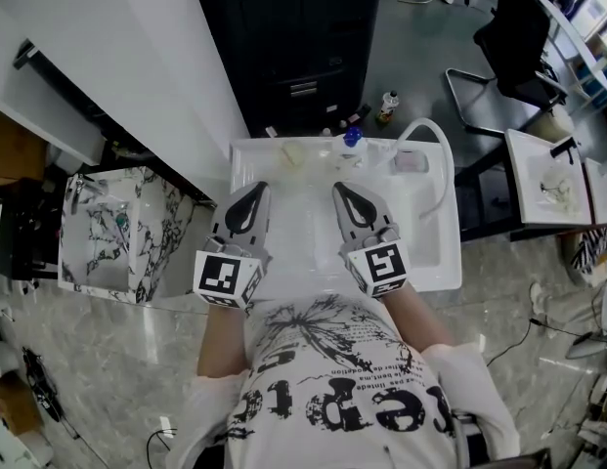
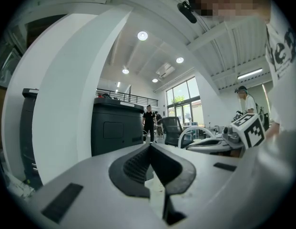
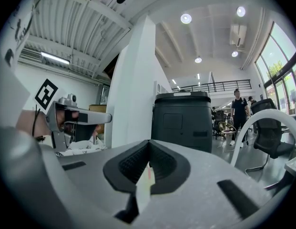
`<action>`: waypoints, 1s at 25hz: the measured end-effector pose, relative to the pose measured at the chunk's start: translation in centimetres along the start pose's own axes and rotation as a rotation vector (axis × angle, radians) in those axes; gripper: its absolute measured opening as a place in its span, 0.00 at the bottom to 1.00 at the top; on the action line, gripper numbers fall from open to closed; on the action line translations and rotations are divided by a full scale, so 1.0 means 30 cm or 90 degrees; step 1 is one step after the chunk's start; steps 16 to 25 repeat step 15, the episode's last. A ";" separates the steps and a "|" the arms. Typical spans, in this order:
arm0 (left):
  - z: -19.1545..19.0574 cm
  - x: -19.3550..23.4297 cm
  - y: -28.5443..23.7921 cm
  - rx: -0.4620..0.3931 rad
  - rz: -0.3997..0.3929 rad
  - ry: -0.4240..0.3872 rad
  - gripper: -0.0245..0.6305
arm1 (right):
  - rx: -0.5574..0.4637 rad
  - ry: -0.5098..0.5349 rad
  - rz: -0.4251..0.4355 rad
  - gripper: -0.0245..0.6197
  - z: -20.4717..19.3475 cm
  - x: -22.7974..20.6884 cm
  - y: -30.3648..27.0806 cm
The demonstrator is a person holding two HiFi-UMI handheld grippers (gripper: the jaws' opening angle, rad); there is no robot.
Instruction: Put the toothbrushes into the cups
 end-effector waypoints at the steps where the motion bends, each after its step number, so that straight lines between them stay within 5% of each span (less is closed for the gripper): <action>1: 0.000 0.000 -0.001 -0.001 -0.001 0.001 0.05 | -0.001 0.001 -0.001 0.02 0.000 -0.001 0.000; 25: -0.008 0.059 0.014 0.004 0.013 -0.001 0.05 | -0.002 0.012 0.003 0.02 0.015 0.006 -0.023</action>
Point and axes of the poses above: the fingertips, and each gripper's own axes: y backward along the fingers, x to its left, z out of its top, the point moved 4 cm from there along y, backward along the fingers, and after that the axes turned 8 degrees about -z, right-handed, at the moved point
